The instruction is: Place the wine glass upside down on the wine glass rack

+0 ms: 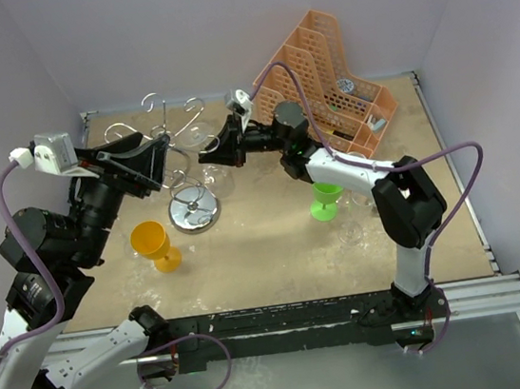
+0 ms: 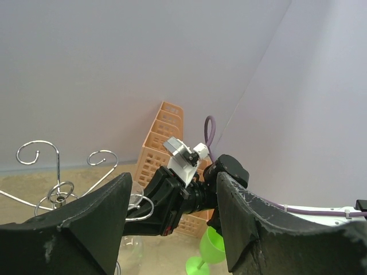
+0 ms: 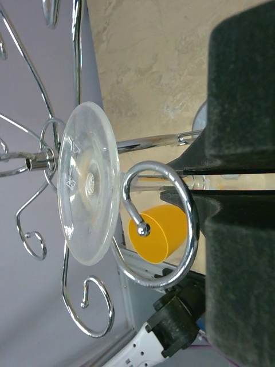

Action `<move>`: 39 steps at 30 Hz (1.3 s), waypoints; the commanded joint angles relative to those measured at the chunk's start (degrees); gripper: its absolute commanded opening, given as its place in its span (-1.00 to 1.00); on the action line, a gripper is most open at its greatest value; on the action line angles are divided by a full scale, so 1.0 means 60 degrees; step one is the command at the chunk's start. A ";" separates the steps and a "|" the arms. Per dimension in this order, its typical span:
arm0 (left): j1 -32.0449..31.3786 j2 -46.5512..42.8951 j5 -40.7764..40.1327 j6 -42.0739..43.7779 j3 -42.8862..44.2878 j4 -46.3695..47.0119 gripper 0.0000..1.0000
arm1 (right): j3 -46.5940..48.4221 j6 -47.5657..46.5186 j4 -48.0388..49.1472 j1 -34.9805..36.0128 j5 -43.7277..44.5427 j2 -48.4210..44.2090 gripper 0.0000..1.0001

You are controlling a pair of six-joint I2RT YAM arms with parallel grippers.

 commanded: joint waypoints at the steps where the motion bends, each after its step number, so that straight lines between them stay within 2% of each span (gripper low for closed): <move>1: 0.0003 -0.0084 -0.0081 0.0187 0.0278 0.0163 0.17 | 0.0066 0.0108 0.0988 0.0042 -0.0425 -0.0749 -1.00; 13: 0.0003 -0.0136 -0.0185 0.0225 0.0133 0.0202 0.17 | -0.0619 0.0105 0.1275 0.0031 -0.0447 -0.1427 -1.00; 27: 0.0002 -0.0238 -0.0276 0.0216 0.0036 0.0128 0.17 | -0.1200 0.0090 0.1685 0.0034 0.1695 -0.1659 -1.00; 39: 0.0000 -0.0276 -0.0333 0.0229 -0.0002 0.0057 0.17 | -0.1491 0.0400 0.2228 0.0028 0.2360 -0.1741 -1.00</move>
